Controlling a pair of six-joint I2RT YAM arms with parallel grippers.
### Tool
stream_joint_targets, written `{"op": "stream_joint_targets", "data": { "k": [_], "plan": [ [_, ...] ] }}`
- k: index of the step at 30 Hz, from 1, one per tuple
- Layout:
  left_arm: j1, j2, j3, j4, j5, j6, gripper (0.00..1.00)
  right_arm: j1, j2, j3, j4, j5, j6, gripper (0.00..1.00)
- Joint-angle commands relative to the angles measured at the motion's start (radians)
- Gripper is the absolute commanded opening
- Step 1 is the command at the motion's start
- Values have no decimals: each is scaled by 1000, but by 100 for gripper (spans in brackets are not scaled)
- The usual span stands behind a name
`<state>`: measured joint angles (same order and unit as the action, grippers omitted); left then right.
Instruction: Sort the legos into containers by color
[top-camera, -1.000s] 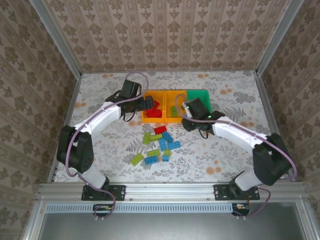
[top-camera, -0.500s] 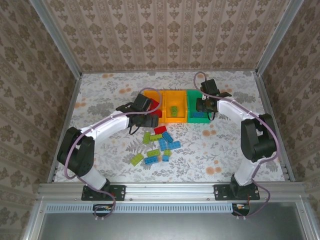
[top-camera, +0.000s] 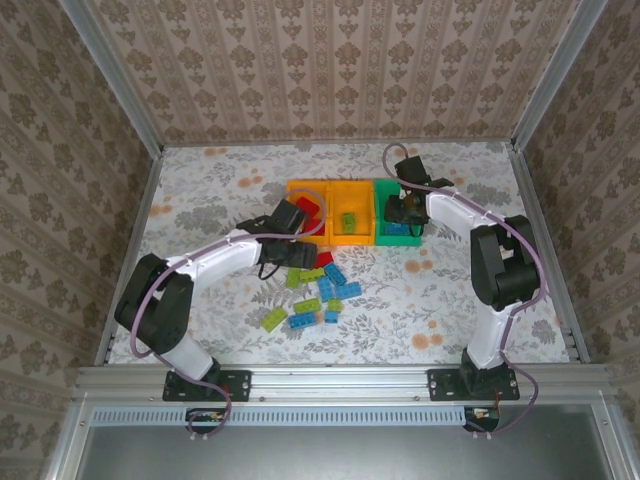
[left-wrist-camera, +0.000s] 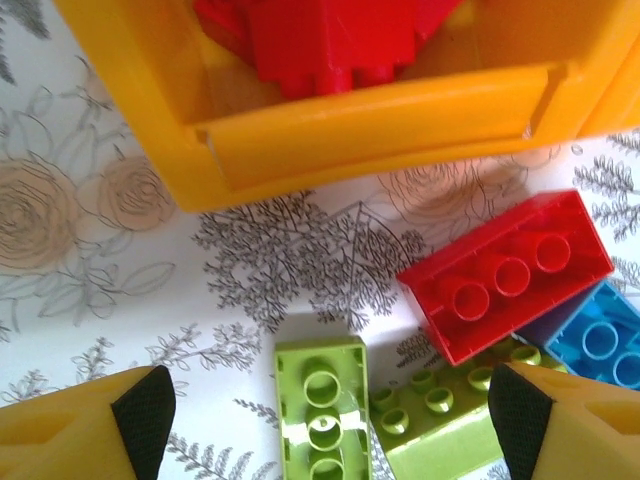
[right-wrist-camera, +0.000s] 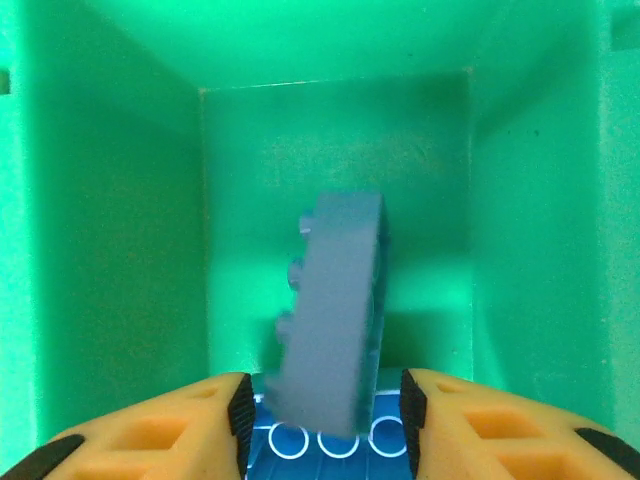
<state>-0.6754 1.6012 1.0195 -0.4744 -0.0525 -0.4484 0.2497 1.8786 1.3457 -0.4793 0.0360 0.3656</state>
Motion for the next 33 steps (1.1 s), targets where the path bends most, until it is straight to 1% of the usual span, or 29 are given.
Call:
{"op": "stream_joint_targets", "data": {
  "k": [1,3,5,6,11,18,23,27,33],
  "plan": [
    [-25,-22,-13,10,41,65,85,-1,-31,-1,-23,-8,13,53],
    [-39,-23,-17,7,48,121,85,0,-48,-15,-16,-15,14,58],
    [-46,-31,-28,13,40,170,85,-1,-65,-28,-9,-18,15,67],
    [-49,-37,-39,21,40,196,84,-1,-75,-34,-6,-18,17,70],
    [-60,-39,-61,40,53,300,82,0,-116,-56,9,-35,25,77],
    [-82,-37,-57,21,17,421,81,-1,-129,-66,2,-30,15,79],
    [-87,-29,-55,4,36,494,79,-1,-123,-71,4,-31,18,79],
    [-87,-20,-56,-9,14,529,74,0,-125,-72,4,-27,15,80],
    [-90,10,-52,2,72,556,73,0,-124,-68,4,-24,15,80]
  ]
}}
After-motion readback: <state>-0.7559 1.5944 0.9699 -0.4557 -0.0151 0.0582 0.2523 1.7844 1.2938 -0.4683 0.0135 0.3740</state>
